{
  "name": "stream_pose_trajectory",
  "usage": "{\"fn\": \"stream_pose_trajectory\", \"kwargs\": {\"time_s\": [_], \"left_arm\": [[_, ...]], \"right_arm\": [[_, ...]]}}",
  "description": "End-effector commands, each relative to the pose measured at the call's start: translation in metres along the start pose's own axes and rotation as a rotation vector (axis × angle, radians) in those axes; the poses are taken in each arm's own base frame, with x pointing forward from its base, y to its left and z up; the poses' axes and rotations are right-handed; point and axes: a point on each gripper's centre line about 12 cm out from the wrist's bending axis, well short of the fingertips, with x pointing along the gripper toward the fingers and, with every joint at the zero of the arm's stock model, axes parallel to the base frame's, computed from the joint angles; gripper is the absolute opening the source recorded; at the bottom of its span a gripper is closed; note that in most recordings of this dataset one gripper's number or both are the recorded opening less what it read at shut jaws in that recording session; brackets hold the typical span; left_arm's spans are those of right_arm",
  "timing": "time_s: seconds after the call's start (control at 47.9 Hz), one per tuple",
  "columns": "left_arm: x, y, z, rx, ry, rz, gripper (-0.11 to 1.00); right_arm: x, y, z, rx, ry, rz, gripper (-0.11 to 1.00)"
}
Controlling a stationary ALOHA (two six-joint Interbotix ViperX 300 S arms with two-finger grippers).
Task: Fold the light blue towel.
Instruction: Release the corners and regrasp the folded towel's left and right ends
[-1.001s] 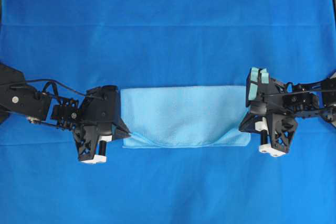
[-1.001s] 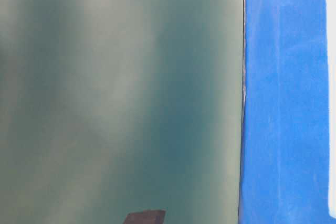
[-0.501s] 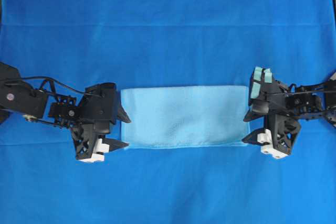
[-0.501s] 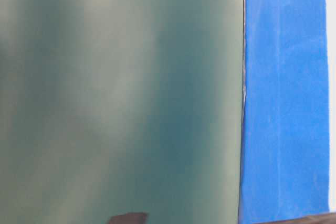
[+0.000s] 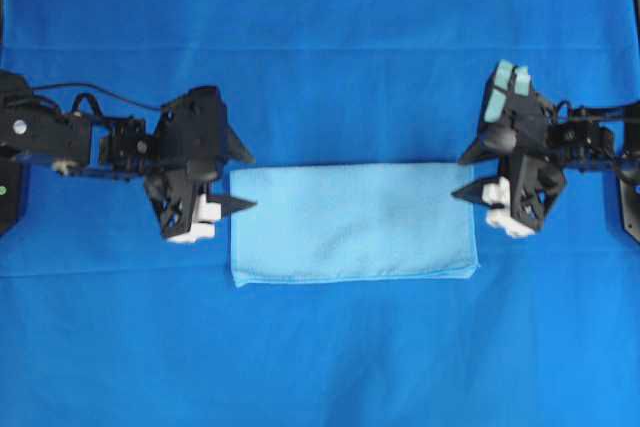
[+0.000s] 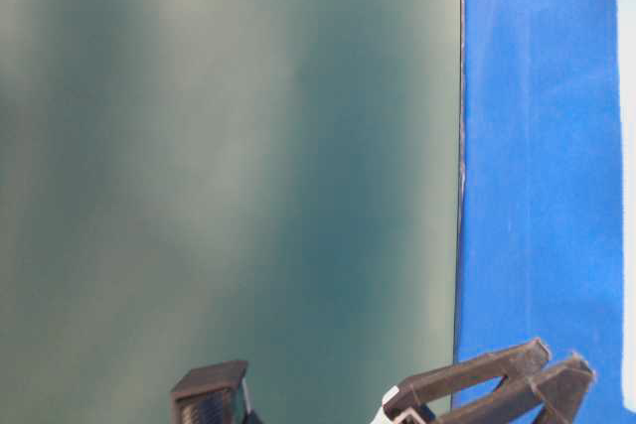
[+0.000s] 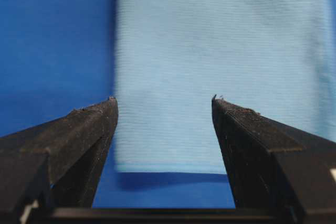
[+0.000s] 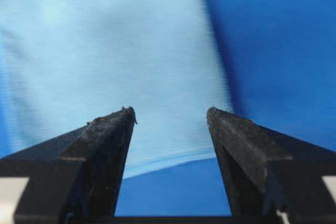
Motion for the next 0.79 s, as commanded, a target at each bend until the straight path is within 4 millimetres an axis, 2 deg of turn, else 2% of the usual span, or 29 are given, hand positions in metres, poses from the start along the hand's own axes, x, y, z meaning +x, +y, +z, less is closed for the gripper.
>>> {"fn": "stream_pose_trajectory", "kwargs": {"time_s": [0.0, 0.375, 0.542, 0.647, 0.772], "left_arm": [[0.003, 0.007, 0.005, -0.011, -0.015, 0.016, 0.70], [0.027, 0.036, -0.027, -0.064, 0.064, 0.078, 0.68], [0.030, 0.035, -0.032, -0.063, 0.066, 0.076, 0.67], [0.030, 0.031, -0.033, -0.054, 0.077, 0.069, 0.57], [0.030, 0.027, -0.037, -0.047, 0.119, 0.061, 0.32]], "right_arm": [[0.003, -0.004, 0.005, -0.004, -0.004, -0.015, 0.62], [0.032, -0.018, -0.014, 0.002, 0.084, -0.058, 0.61], [0.036, -0.019, -0.018, 0.001, 0.100, -0.062, 0.61], [0.036, -0.019, -0.018, 0.001, 0.102, -0.063, 0.57], [0.036, -0.019, -0.018, 0.000, 0.110, -0.063, 0.41]]}}
